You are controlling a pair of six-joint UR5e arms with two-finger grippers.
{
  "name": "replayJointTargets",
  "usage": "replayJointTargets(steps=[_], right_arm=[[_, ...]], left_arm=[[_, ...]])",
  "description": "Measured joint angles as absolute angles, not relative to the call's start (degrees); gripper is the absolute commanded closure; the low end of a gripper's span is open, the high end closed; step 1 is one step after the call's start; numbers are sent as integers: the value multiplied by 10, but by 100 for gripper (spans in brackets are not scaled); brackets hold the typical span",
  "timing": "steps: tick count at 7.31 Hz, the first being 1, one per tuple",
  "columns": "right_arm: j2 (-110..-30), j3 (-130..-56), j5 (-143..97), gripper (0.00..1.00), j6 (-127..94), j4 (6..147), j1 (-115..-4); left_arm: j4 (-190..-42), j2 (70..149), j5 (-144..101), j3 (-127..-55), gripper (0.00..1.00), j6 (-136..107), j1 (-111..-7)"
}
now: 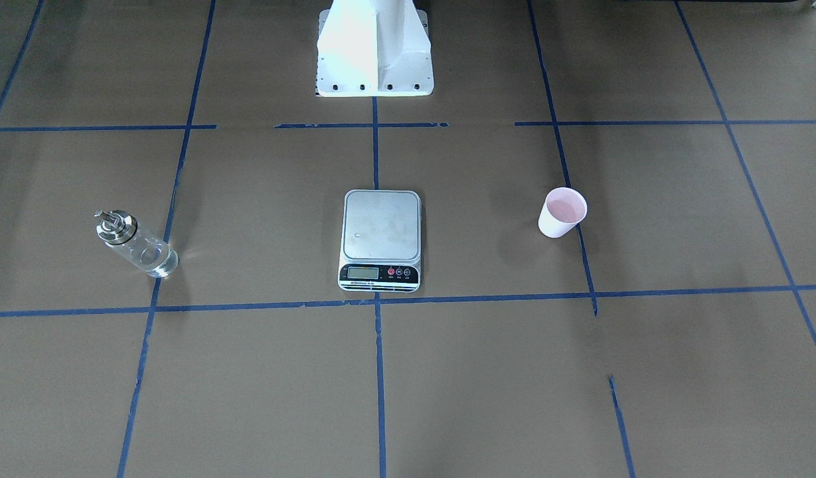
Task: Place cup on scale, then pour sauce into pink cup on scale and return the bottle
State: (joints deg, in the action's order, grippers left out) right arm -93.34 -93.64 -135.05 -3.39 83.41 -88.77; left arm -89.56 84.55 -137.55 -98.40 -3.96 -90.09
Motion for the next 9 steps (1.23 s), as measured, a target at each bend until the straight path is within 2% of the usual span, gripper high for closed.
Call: replayJointTargets(steps=[4,7,9], right_arm=[[-934,-940,-1351,0,-36,828,-888],[-932,-943,-1354,0,-40,828,-888],[-934,-953,-1356,0,-41,828,-888]], left_arm=[[-896,855,-1375,-989,0,-40,-901],[-885,908,-1375,-1052,0,-44,-895],[-903,962,-1378,-1085,0,-100,-852]])
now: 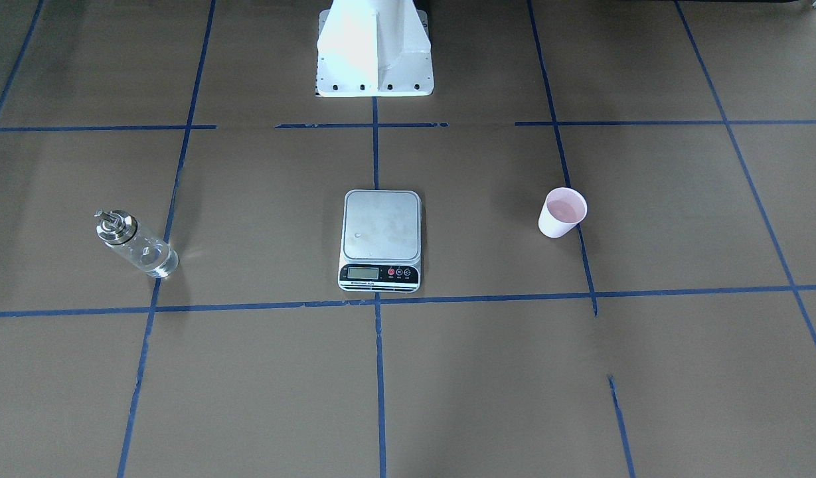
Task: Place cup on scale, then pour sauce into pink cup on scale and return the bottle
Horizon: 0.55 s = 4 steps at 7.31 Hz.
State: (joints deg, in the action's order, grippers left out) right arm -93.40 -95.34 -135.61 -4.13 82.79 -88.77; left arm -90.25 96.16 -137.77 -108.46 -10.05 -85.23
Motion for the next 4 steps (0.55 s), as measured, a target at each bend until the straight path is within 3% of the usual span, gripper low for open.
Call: replayJointTargets(steps=[4], right_arm=[[-934,-978,-1366,0,-42,827,-888]], left_arm=[[-1017,983,-1378,-1084,0,-303,-738]])
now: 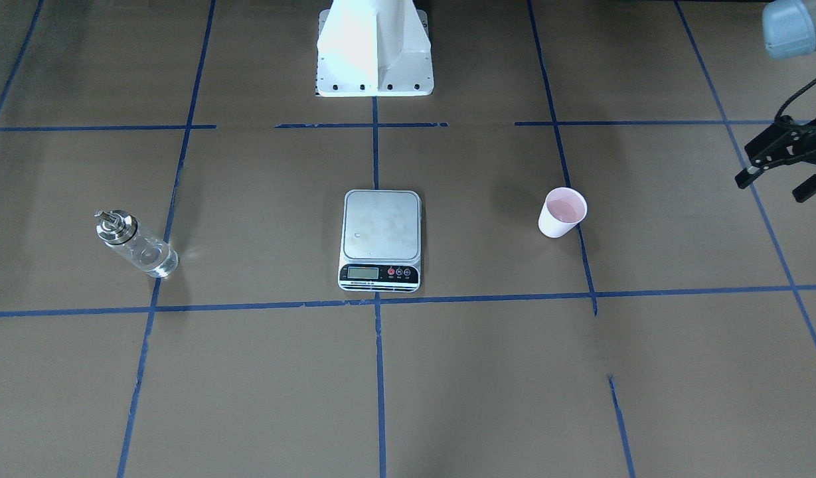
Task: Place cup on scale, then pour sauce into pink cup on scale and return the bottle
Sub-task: 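Reach the left gripper down to the pink cup and grasp it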
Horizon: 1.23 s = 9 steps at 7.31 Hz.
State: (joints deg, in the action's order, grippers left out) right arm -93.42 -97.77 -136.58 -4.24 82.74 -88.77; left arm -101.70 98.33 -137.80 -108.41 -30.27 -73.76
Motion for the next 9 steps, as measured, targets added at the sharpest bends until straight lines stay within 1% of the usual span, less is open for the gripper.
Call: replayJointTargets(steps=[2,5,7,9], right_arm=[[-931,-994,-1365,0,-51,823,-888],[-933,-1000,-1371,0,-54,823,-887],[-936,-998,-1372,0,-56,823,-883],[-936,-997,-1373,0,-56,823,-881]], left_arm=[[-1043,1005,-1378,-1069,0,-356,-695],[-1050,1029,-1264,-1065,0,-476,-601],[-1074,1015,-1222,-1070,0,-567,-559],[-1103,983,-1195,-1073,0,-628,-523]])
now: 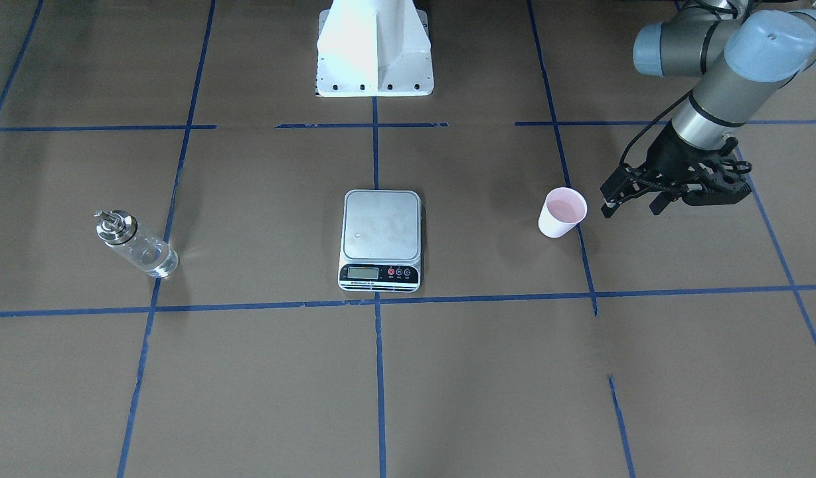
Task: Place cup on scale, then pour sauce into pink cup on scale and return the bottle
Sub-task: 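Reach the left gripper down to the pink cup and grasp it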
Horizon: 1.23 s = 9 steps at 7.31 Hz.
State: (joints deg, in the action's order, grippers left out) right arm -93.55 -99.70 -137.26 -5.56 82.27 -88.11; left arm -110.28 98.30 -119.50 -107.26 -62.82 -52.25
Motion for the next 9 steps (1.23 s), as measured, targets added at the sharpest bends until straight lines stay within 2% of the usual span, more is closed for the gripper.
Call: replayJointTargets(steps=[4,9], right_arm=[[-930,-1000,-1373,0,-55,821,-881],[-928,-1000,-1373,0,-56,822,-881]], left_arm=[[-1148,962,-1148,-1072,0,-737,-444],[-1149,968,-1143,-1050,0,-738,-418]])
